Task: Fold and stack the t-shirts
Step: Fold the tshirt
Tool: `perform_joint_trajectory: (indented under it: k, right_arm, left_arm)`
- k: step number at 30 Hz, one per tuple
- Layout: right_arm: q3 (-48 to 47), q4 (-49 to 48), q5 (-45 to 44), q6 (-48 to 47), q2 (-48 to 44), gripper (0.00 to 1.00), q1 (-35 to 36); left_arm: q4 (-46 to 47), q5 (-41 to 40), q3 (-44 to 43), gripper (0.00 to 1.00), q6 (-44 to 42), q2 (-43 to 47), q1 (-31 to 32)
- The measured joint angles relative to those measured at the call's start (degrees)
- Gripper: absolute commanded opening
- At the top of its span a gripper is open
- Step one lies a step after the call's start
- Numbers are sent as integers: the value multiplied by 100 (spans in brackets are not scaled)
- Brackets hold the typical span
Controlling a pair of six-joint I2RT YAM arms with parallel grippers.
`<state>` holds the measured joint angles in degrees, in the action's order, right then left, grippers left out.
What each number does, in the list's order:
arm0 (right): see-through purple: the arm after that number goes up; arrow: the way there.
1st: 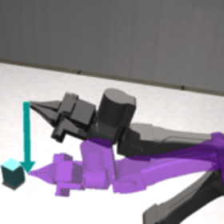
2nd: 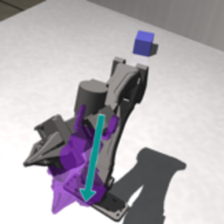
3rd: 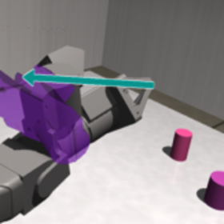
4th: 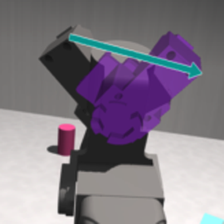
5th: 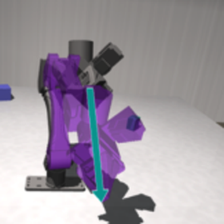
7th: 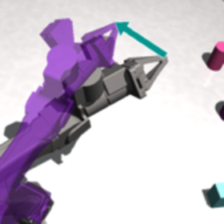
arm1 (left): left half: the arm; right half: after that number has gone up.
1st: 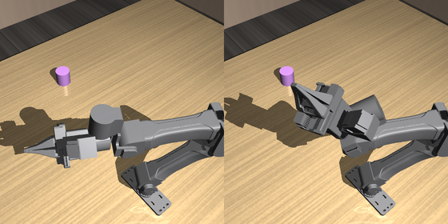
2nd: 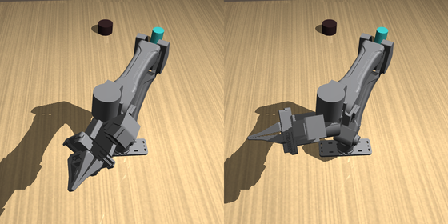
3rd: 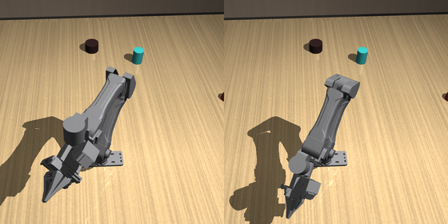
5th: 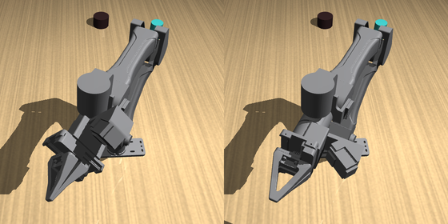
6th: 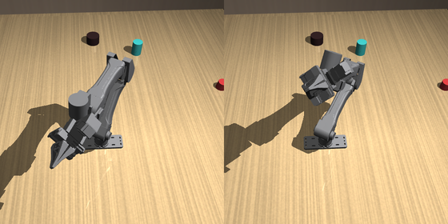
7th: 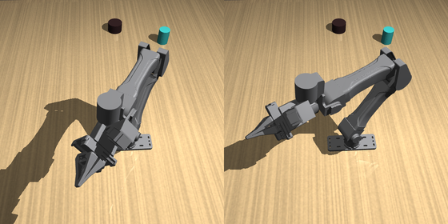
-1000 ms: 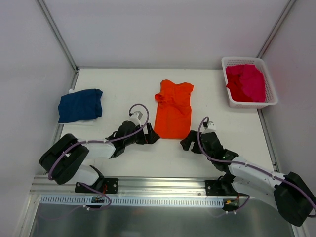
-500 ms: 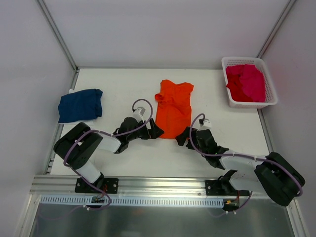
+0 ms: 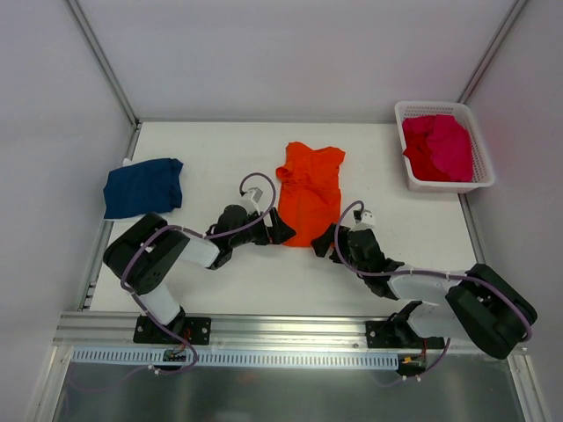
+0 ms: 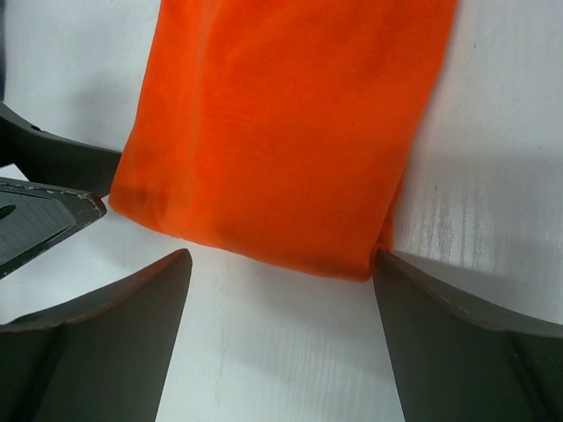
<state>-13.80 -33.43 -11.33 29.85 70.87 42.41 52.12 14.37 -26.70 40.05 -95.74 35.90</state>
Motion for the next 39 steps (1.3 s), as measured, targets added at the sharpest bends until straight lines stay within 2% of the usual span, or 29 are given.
perform_joint_trajectory:
  k: [6, 11, 13, 15, 18, 19, 21, 23, 26, 27, 28, 29, 30, 31, 32, 35, 39]
  right_arm:
    - [-2, -98, -24, 2, 79, 85, 0]
    - [-2, -120, -24, 2, 98, 83, 7]
    - [-2, -109, -35, 2, 94, 83, 22]
    - [-2, -39, -90, -9, 55, 82, 87]
    - [-39, 420, -184, -50, -197, 81, 236]
    - [-109, 752, -267, -70, -334, 81, 323]
    - [-319, 1558, -522, -149, -739, 82, 573]
    - [-627, 2295, -903, -227, -1163, 87, 894]
    - [-1158, 3202, -1443, -339, -1687, 88, 1329]
    - [-1285, 3386, -1585, -365, -1816, 84, 1408]
    - [-1353, 3501, -1707, -400, -1926, 75, 1449]
    - [-1364, 3547, -1808, -444, -2004, 61, 1460]
    - [-1362, 3611, -1867, -476, -2037, 44, 1462]
    - [-1362, 3683, -1941, -538, -2035, 8, 1462]
    - [-1362, 3735, -1987, -599, -1989, 0, 1462]
    - [-1423, 3781, -2079, -649, -1598, 0, 1462]
    - [-1705, 3659, -1996, -833, -745, 0, 1462]
  left_arm:
    - [17, 35, -44, 69, 26, -118, -2]
    - [-101, 50, -83, 61, 22, -166, -39]
    - [-164, 52, -109, 54, 17, -168, -39]
    - [-254, 50, -127, 52, 0, -170, -39]
    - [-356, 39, -136, 56, -11, -157, -39]
    - [-442, 17, -144, 61, -26, -109, -37]
    - [-791, -144, -168, 79, -103, 125, -35]
    - [-1325, -389, -243, 91, -214, 466, -22]
    - [-2227, -938, -275, 94, -369, 957, -28]
    - [-2509, -1130, -275, 93, -409, 1121, -33]
    - [-2782, -1327, -275, 88, -446, 1283, -33]
    - [-3084, -1532, -275, 77, -468, 1471, -33]
    - [-3261, -1679, -275, 28, -476, 1613, -33]
    - [-3486, -1873, -275, 4, -455, 1792, -33]
    - [-3672, -2041, -278, 0, -476, 1963, -33]
    - [-4063, -2350, -378, 0, -466, 2232, -33]
    - [-4253, -2350, -673, 0, -367, 2138, -22]
